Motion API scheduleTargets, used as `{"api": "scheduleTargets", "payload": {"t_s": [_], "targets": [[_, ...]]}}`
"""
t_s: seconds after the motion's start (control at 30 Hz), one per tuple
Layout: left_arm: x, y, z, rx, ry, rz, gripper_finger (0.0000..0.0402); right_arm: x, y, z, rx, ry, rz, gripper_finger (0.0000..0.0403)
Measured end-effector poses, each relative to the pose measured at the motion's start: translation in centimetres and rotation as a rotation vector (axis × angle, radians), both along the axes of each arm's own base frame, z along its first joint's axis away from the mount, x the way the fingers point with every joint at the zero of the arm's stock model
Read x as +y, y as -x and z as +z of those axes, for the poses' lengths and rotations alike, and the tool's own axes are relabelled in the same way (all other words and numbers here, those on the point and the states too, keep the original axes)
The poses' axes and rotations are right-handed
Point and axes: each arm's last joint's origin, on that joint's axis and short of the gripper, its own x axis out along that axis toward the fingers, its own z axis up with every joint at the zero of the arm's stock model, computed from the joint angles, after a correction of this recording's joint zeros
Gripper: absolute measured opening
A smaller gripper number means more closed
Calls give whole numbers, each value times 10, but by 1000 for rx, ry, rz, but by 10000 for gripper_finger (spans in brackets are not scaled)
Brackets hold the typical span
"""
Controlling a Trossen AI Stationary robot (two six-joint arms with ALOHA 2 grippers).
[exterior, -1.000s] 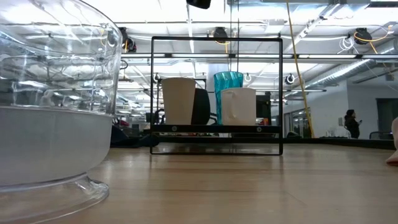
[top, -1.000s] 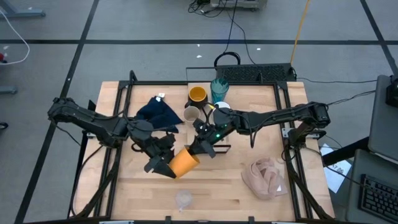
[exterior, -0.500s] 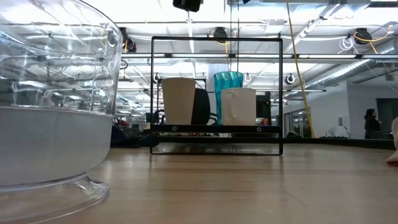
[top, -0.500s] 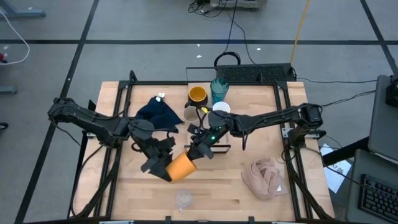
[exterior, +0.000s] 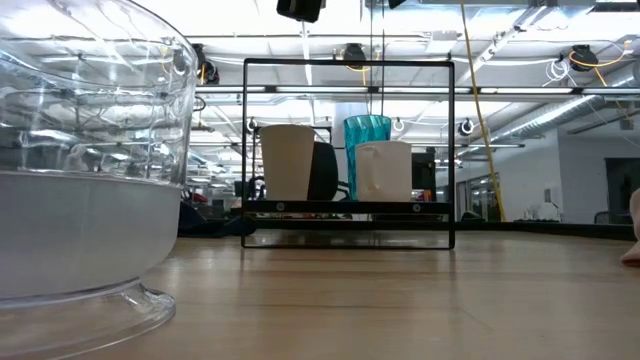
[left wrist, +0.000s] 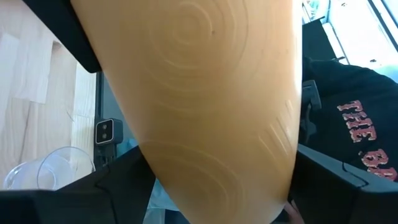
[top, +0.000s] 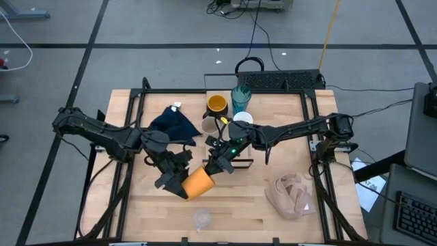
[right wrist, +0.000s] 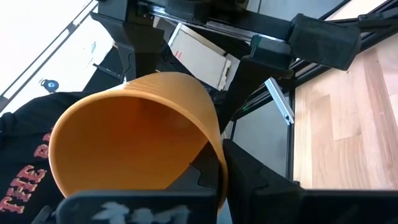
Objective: Stack small to large cups/mugs on shelf
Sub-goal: Put the yellow cup on the shelf
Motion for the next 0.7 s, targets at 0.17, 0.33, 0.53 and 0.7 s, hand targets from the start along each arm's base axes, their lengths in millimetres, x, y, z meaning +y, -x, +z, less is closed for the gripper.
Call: {"api": "scheduleTargets", "payload": {"t_s": [0.17,0.33,0.53,0.7], "targets": [[0,0,0,0,4,2,315,-4,-1,1,4,-7,-47,0],[0,0,2,-17,12,2,325,-8,-3,4,-28,-4,-143,0],[-1,-1,3,-24,16,5,302,-10,-3,7,-49,-22,-145,0],[-1,-1,3,-16,18,3,287,-9,-2,8,-40,-56,-91,0]]}}
